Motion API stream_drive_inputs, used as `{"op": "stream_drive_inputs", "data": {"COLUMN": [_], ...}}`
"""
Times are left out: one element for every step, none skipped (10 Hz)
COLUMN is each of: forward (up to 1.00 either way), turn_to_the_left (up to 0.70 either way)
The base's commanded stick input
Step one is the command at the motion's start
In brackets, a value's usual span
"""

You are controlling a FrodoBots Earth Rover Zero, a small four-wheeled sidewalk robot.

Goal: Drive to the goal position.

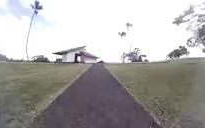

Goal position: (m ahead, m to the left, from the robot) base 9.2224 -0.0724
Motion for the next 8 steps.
{"op": "stream_drive_inputs", "data": {"forward": [0.85,0.85,0.85,0.85,0.85,0.85,0.85,0.85], "turn_to_the_left": [0.00,0.00,0.00,0.00,0.00,0.00,0.00,0.00]}}
